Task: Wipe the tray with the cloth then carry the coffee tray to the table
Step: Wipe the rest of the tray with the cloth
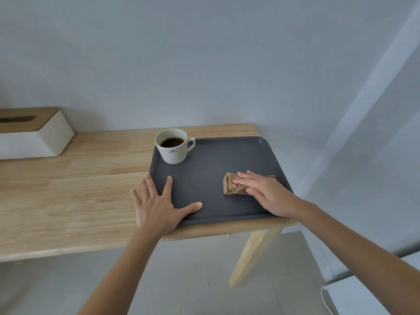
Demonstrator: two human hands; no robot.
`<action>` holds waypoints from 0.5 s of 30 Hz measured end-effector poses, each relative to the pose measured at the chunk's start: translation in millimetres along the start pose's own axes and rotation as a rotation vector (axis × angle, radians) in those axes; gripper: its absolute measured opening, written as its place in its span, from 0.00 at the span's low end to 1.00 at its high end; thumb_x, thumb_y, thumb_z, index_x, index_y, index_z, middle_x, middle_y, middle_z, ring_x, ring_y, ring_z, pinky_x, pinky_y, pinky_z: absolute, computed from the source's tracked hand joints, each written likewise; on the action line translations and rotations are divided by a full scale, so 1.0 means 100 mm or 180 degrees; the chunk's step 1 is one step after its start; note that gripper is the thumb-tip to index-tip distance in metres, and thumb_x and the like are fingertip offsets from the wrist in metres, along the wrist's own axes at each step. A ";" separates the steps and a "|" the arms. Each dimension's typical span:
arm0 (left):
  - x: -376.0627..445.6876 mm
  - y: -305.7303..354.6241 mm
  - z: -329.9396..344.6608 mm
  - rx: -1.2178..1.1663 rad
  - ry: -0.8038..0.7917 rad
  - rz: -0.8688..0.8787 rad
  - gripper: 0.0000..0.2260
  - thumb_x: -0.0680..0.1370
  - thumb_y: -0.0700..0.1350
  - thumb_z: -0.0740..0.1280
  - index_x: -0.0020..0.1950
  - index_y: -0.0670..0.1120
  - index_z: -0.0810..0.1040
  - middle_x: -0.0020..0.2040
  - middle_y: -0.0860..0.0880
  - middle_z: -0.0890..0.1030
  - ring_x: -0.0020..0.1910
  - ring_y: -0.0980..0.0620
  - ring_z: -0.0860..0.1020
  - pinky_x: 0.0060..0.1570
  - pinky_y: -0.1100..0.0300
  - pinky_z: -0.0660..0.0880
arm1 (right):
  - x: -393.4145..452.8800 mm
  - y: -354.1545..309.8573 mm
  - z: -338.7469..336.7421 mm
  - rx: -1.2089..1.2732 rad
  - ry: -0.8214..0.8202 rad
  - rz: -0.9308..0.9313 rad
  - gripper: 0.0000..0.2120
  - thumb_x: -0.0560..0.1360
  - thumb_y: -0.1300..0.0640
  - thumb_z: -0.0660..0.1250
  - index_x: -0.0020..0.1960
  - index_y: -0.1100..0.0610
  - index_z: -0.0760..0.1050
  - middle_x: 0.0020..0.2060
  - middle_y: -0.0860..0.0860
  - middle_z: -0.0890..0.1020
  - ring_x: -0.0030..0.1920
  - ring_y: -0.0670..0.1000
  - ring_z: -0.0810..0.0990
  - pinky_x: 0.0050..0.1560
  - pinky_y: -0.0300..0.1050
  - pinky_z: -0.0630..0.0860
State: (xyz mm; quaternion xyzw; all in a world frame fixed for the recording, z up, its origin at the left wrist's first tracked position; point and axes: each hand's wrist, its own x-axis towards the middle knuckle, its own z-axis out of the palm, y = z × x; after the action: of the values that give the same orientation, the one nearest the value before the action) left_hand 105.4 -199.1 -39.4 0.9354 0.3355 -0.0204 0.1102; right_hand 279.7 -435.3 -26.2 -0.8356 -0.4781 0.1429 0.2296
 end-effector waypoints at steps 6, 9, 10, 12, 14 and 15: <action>-0.03 0.16 -0.09 -0.0119 0.0166 0.0414 0.46 0.67 0.74 0.58 0.77 0.53 0.47 0.78 0.41 0.37 0.77 0.42 0.34 0.71 0.34 0.38 | 0.06 -0.20 -0.10 -0.0545 0.0087 0.0056 0.19 0.74 0.49 0.69 0.64 0.49 0.74 0.71 0.48 0.71 0.75 0.50 0.61 0.71 0.49 0.61; 0.00 0.49 -0.09 -0.0469 -0.0047 0.0874 0.41 0.70 0.68 0.62 0.77 0.53 0.52 0.80 0.47 0.46 0.78 0.46 0.41 0.70 0.35 0.35 | 0.07 -0.26 -0.19 -0.0073 0.0519 -0.0001 0.05 0.75 0.54 0.68 0.51 0.52 0.78 0.62 0.50 0.80 0.66 0.50 0.74 0.65 0.47 0.70; 0.03 0.61 -0.07 -0.0717 -0.0199 0.0929 0.39 0.71 0.67 0.62 0.77 0.52 0.54 0.79 0.48 0.52 0.78 0.47 0.45 0.70 0.35 0.35 | 0.06 -0.28 -0.25 0.0104 0.0620 0.0041 0.04 0.76 0.55 0.67 0.50 0.53 0.77 0.57 0.49 0.83 0.60 0.47 0.78 0.59 0.45 0.73; 0.10 0.84 -0.02 -0.1118 -0.0338 0.0986 0.36 0.72 0.66 0.62 0.75 0.52 0.58 0.76 0.50 0.62 0.78 0.48 0.53 0.70 0.35 0.35 | 0.03 -0.32 -0.42 0.0313 0.0798 0.0077 0.03 0.76 0.55 0.66 0.48 0.54 0.74 0.38 0.42 0.82 0.39 0.40 0.78 0.43 0.41 0.72; 0.17 0.99 0.04 -0.1522 -0.0203 0.0967 0.30 0.73 0.64 0.63 0.72 0.53 0.65 0.70 0.51 0.73 0.74 0.49 0.64 0.70 0.34 0.37 | 0.00 -0.32 -0.57 0.0483 0.0883 0.0097 0.03 0.77 0.57 0.65 0.48 0.55 0.72 0.27 0.41 0.76 0.28 0.42 0.71 0.36 0.39 0.66; 0.20 1.05 0.04 -0.1742 -0.0096 0.0931 0.26 0.73 0.62 0.64 0.68 0.54 0.69 0.64 0.53 0.78 0.69 0.50 0.69 0.71 0.34 0.39 | -0.01 -0.31 -0.64 0.0645 0.0884 0.0109 0.03 0.77 0.58 0.65 0.49 0.55 0.72 0.26 0.42 0.76 0.27 0.42 0.68 0.35 0.39 0.65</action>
State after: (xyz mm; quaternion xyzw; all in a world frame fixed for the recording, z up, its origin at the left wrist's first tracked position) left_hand 187.1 -266.3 -25.0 0.9089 0.1887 0.0729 0.3648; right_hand 285.5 -438.8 44.6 -0.8280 -0.4106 0.0773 0.3741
